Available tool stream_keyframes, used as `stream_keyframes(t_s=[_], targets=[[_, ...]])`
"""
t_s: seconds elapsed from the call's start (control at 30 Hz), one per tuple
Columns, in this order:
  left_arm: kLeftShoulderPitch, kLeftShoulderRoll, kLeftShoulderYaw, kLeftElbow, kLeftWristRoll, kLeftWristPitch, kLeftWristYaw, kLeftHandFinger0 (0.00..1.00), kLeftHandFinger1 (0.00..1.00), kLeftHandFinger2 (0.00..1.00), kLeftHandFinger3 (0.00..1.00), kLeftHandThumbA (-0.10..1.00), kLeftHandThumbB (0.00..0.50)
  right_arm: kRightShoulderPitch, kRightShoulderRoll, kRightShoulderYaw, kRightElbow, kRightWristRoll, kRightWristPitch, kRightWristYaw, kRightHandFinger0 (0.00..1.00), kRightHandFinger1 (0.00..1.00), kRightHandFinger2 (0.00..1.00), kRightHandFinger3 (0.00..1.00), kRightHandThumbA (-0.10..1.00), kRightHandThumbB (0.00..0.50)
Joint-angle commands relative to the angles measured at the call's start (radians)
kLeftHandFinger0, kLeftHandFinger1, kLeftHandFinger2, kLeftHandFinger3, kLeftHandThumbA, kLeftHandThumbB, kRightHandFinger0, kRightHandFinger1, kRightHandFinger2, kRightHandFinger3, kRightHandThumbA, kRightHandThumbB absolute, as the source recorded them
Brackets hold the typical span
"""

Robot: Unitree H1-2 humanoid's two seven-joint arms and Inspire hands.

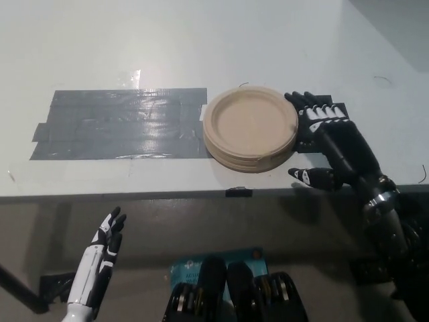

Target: A stack of plates is kept in the middle of the desk close to the robot and the robot grabs the stack with its right hand, picks it up and hands it to a person.

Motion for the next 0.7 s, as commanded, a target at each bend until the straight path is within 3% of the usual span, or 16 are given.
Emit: stream_keyframes(t_s=[0.0,0.67], targets=[[-0.014,0.009,0.005,-0.031,0.006,-0.016,0.001,1.00,1.00,1.00,1.00,1.00,0.000,-0.064,-0.016,0.021,0.031,-0.059,-0.049,-0.032,1.00,1.00,1.00,1.00,0.96,0.466],[-0.019,0.019,-0.018,-0.029,0.016,-0.027,-0.017,1.00,1.00,1.00,1.00,1.00,0.000,-0.117,0.022,0.093,0.104,-0.140,-0.042,-0.044,1.00,1.00,1.00,1.00,0.98,0.434]])
